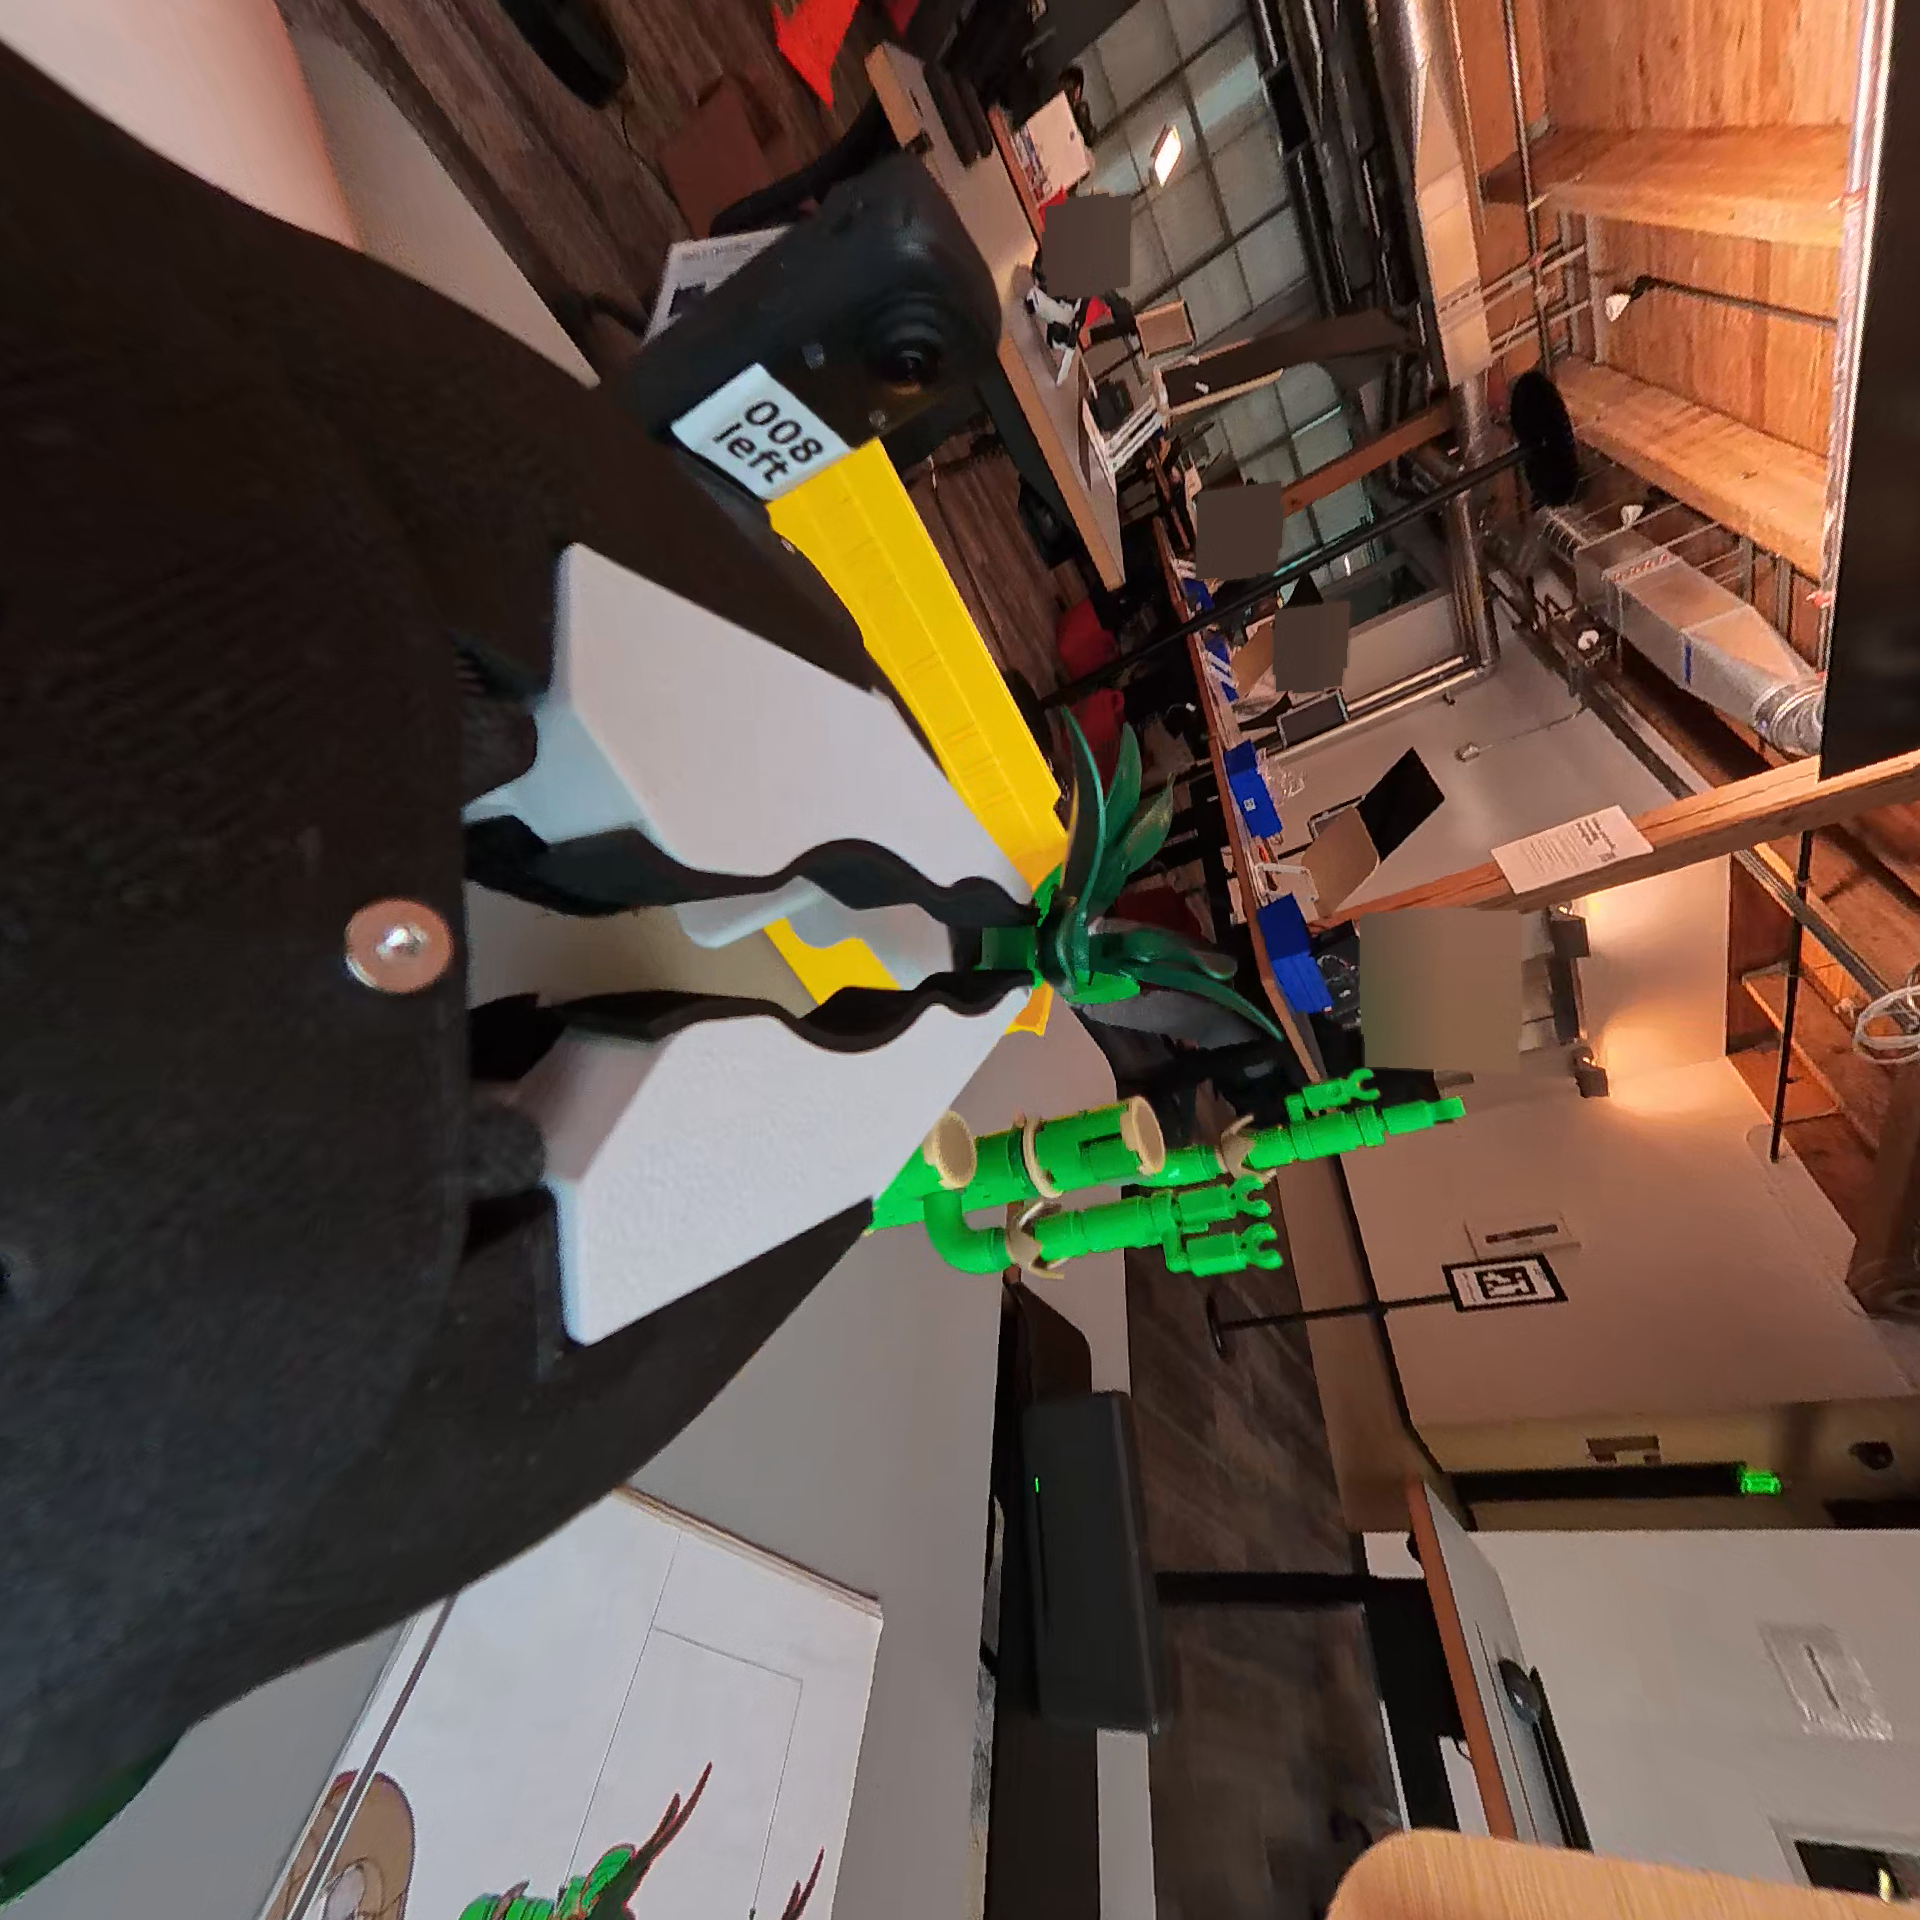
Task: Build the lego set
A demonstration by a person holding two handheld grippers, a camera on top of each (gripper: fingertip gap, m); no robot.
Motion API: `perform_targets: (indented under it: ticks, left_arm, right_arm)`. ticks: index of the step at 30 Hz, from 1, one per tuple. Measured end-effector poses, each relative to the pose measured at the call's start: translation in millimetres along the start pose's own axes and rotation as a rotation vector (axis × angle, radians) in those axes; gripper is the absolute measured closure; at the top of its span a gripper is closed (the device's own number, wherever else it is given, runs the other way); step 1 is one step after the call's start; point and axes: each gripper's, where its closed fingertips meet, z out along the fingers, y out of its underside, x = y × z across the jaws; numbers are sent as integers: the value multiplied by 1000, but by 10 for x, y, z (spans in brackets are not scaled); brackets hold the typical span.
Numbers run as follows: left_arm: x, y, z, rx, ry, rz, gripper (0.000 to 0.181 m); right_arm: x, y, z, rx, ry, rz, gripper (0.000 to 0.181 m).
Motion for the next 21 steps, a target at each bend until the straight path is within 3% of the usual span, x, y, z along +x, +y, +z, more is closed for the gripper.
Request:
perform_targets:
  ticks: [7, 21]
  left_arm:
    - [39, -5, -19, -8, -6, 127, 163]
    - [6, 49, -24, -23, 8, 108, 160]
  right_arm:
    - [19, 49, 66, -13, 30, 19, 175]
    - [33, 5, 80, -98, 134, -61, 175]
